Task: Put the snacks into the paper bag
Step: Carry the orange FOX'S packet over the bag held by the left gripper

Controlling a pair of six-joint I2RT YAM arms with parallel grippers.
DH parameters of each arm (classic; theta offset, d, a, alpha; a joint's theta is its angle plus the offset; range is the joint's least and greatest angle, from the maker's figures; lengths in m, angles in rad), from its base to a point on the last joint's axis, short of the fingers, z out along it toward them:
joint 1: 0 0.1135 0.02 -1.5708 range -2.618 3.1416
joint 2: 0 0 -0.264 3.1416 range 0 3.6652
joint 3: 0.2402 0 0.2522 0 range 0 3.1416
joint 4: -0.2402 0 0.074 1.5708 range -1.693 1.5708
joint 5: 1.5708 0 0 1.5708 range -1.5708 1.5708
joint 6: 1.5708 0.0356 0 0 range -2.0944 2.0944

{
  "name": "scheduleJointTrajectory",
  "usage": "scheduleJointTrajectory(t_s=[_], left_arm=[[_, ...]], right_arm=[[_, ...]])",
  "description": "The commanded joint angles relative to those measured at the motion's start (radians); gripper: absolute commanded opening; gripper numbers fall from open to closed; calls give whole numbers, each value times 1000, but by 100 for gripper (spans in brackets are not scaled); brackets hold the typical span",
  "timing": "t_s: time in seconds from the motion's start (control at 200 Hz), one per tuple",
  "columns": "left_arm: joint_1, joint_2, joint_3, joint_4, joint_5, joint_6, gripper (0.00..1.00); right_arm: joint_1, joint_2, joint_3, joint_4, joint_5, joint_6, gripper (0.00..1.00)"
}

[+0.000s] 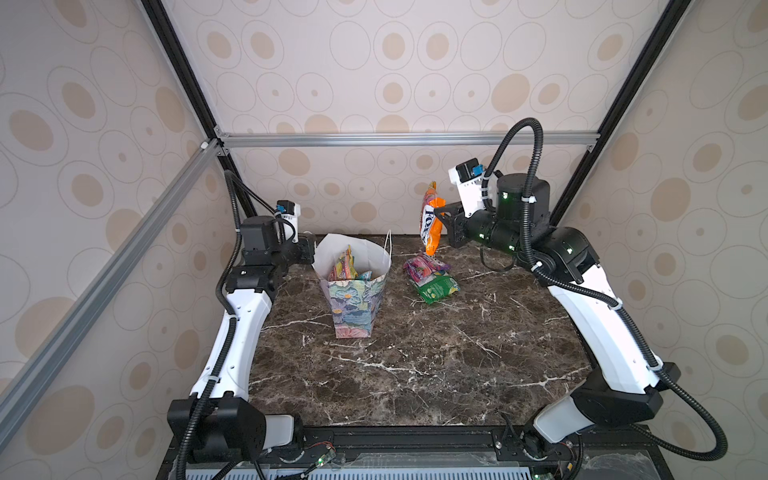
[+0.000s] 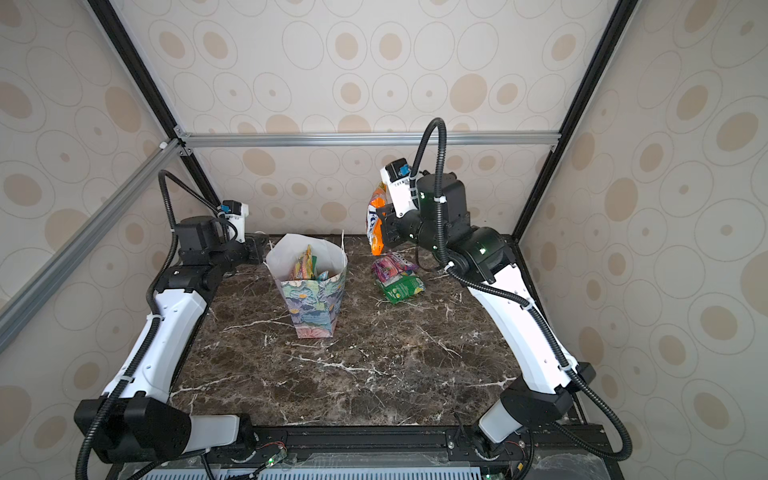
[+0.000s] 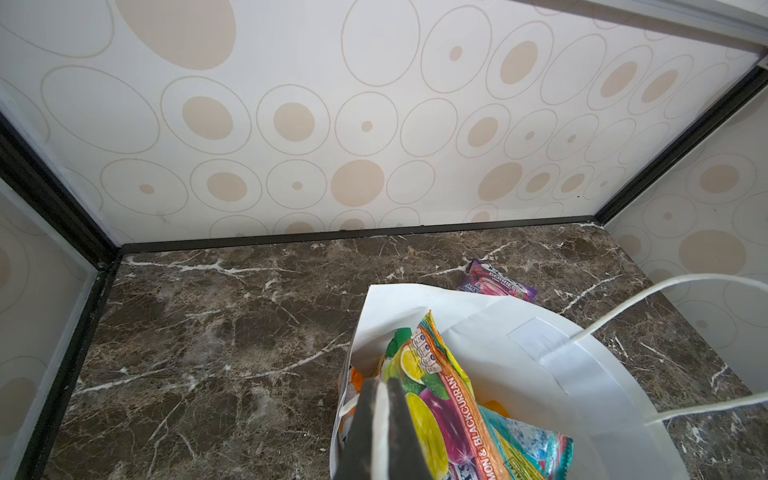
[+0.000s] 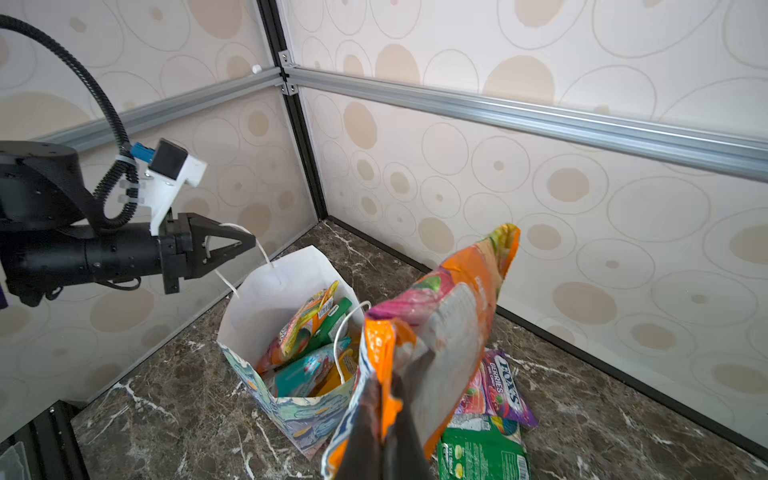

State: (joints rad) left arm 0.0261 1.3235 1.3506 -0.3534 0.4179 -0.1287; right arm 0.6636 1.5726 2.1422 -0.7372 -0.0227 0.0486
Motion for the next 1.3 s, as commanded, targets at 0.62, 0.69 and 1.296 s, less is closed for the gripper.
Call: scheduleJointTrajectory(t_s=[0.62, 0.69, 1.296], left_arm=[[-2, -38, 15, 48, 22, 8, 0], [-1, -40, 15, 48, 22, 8, 0], [-1, -52, 8, 56, 21, 9, 0]], right_arm=[[138, 195, 323, 82, -82, -25, 0], [150, 218, 358, 72, -107, -19, 0], [226, 379, 447, -122, 41, 10, 0]])
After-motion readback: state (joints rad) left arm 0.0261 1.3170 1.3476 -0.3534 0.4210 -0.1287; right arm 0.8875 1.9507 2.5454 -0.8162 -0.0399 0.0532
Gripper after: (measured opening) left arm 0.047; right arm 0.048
